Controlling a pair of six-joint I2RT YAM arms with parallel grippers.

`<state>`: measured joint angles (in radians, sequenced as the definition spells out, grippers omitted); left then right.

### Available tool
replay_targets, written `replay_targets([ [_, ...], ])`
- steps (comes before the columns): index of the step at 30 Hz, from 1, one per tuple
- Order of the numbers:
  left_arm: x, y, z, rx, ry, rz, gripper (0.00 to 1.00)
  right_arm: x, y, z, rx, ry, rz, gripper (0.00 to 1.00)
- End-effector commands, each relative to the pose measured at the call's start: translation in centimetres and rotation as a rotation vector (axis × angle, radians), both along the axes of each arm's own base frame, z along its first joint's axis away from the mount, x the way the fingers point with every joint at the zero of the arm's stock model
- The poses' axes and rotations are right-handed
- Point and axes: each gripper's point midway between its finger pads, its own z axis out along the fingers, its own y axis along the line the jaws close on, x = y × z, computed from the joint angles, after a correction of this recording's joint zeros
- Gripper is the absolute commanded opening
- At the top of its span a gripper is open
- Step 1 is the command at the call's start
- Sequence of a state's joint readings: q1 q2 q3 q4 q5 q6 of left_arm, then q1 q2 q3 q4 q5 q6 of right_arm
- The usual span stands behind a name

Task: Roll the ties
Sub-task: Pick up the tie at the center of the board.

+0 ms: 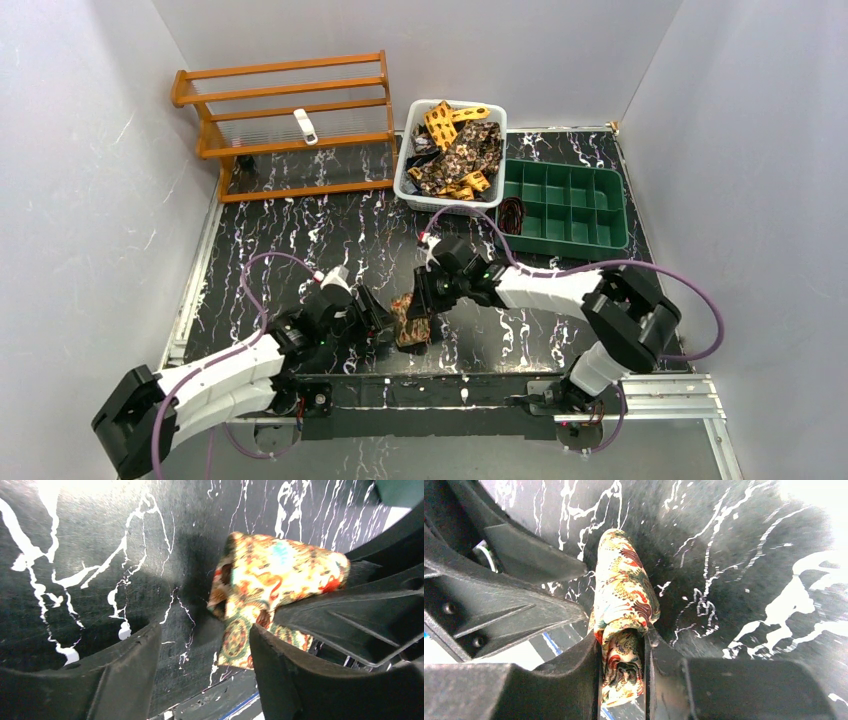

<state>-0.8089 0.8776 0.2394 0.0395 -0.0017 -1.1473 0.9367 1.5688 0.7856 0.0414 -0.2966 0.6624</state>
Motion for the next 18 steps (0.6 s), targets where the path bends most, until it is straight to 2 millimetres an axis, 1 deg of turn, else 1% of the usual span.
replay_targets([
  [1, 1.2, 2.3, 1.3, 0.107, -0.065, 0.074, 0.67, 2.6, -2.0, 2.8, -0.112, -0.149, -0.084, 0.01],
  [3, 1.6, 2.5, 2.1, 0.12, -0.093, 0.074, 0.68, 3.5, -2.9, 3.6, -0.144, -0.182, -0.115, 0.01],
  [5, 1.8, 2.7, 2.5, 0.149, -0.107, 0.063, 0.68, 4.3, -4.4, 4.1, -0.199, -0.19, -0.155, 0.01],
  [7, 2.0, 2.7, 2.7, 0.172, -0.11, 0.051, 0.69, 5.7, -6.0, 5.2, -0.242, -0.228, -0.202, 0.01],
  [8, 2.0, 2.5, 2.7, 0.179, -0.111, 0.042, 0.69, 7.0, -7.0, 6.4, -0.271, -0.267, -0.245, 0.01],
  [9, 2.1, 2.4, 2.7, 0.187, -0.111, 0.032, 0.69, 7.9, -8.3, 7.3, -0.302, -0.291, -0.275, 0.01],
  [13, 2.4, 2.1, 2.8, 0.204, -0.114, 0.01, 0.69, 11.5, -13.3, 12.1, -0.373, -0.365, -0.37, 0.01],
  [16, 2.6, 1.6, 3.0, 0.202, -0.123, -0.014, 0.69, 14.2, -17.4, 14.6, -0.438, -0.399, -0.426, 0.01],
  [18, 2.6, 1.2, 3.1, 0.201, -0.125, -0.032, 0.69, 16.0, -20.2, 15.5, -0.491, -0.405, -0.461, 0.01],
])
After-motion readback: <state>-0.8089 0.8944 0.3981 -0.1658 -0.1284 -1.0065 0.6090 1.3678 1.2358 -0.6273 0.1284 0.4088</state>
